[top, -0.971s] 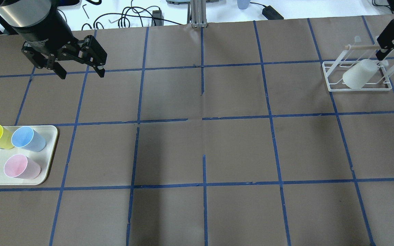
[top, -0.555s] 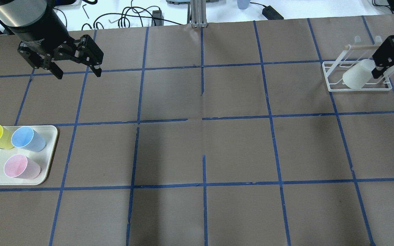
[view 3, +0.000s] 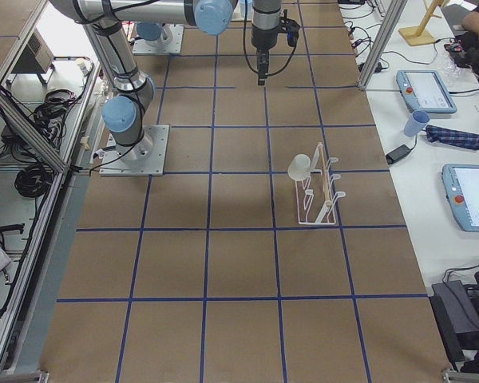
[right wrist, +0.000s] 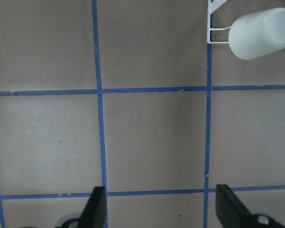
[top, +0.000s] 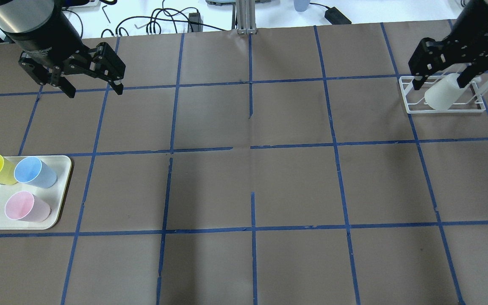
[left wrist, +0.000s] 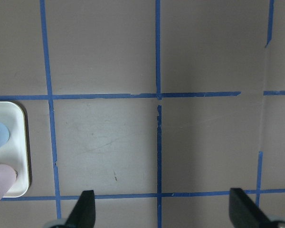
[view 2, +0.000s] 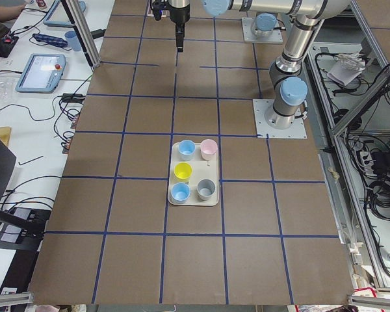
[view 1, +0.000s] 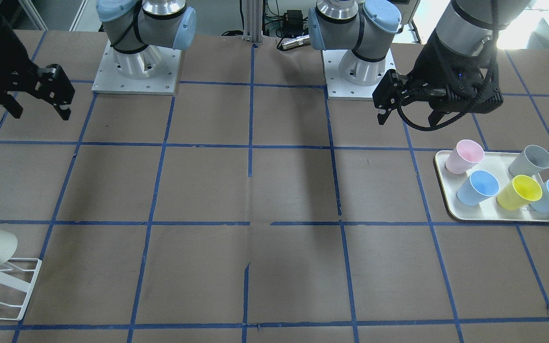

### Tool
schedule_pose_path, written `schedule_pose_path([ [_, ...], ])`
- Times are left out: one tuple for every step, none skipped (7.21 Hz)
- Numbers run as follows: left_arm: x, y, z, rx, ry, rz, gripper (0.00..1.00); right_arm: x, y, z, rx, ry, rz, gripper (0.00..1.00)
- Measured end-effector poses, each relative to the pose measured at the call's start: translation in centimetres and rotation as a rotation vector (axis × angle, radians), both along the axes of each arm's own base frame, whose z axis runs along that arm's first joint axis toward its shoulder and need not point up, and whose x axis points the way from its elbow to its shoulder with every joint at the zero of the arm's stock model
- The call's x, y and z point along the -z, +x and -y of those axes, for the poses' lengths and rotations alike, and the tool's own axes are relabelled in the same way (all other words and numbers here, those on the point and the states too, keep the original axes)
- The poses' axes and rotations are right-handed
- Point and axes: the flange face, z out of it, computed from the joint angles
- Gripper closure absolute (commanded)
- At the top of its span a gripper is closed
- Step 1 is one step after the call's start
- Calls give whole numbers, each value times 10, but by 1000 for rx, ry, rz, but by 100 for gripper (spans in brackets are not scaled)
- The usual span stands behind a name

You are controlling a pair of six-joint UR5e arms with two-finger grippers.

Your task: Transfer IKEA cup to right arm and place on rack

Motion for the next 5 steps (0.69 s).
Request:
schedule_pose_path([
  [0, 0, 0, 0, 0, 0, 0, -6, 34, 8, -14, -13, -3, 3],
  [0, 0, 0, 0, 0, 0, 0, -16, 59, 16, -29, -31, -1, 0],
  [0, 0, 0, 1, 0, 0, 0, -21, 74, 20, -46, -39, 5, 0],
  [-1, 0, 0, 1, -1, 1, 0, -15, 81, 20, -58, -29, 9, 0],
  [-1, 0, 0, 1, -2, 2, 0, -7, 83, 17, -63, -16, 11, 0],
])
